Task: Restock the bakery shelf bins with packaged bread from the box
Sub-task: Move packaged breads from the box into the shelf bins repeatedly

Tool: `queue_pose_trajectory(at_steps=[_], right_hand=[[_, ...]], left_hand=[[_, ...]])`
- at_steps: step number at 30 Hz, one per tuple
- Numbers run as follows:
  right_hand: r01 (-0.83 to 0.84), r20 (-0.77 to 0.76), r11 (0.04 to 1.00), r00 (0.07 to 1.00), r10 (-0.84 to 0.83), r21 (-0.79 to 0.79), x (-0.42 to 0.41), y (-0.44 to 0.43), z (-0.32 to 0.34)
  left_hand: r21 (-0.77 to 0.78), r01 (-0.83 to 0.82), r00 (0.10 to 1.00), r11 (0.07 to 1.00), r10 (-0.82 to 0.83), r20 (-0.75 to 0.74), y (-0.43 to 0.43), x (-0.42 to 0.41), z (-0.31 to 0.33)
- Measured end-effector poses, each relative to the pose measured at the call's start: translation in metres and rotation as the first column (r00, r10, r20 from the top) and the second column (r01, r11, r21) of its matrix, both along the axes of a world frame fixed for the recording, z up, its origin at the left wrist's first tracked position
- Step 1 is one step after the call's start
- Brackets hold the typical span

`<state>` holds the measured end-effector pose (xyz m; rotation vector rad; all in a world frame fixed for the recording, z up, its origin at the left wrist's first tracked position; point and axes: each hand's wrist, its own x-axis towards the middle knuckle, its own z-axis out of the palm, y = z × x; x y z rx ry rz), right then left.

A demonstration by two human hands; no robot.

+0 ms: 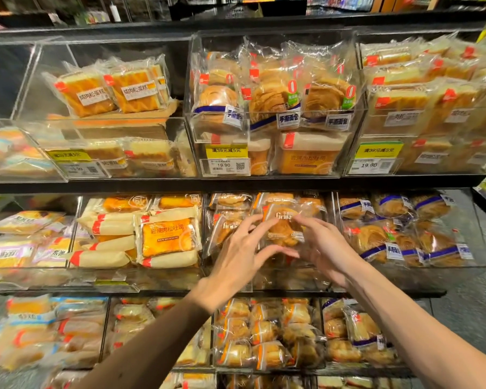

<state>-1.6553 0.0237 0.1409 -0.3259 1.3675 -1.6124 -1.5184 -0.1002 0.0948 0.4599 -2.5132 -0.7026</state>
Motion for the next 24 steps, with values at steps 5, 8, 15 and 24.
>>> queue_pose_trajectory(at_steps=[5,8,15,24], right_hand=[[0.144,-0.571,0.961,0.820,0.017,0.235,-0.003,-0.009,-0.014],[0.199,-0.773,0.938,0.626,0.100,0.283,-0.001,-0.008,-0.028],[0.277,-0.895,0.884,0.354,0.270,0.376,0.008,-0.011,-0.049],[0.353,-0.916,0.853,0.264,0.304,0.385,0.014,-0.015,-0.066]], left_hand=[[-0.198,-0.070,0.995,0.978,0.083,0.057,-0.012,-0.008,-0.006],[-0.435,-0.086,0.989,0.896,0.131,0.075,-0.015,-0.013,-0.015],[-0.633,-0.017,0.965,0.774,0.180,0.193,-0.019,-0.008,-0.030],[-0.564,0.062,0.944,0.823,0.135,0.302,-0.018,-0.003,-0.023]])
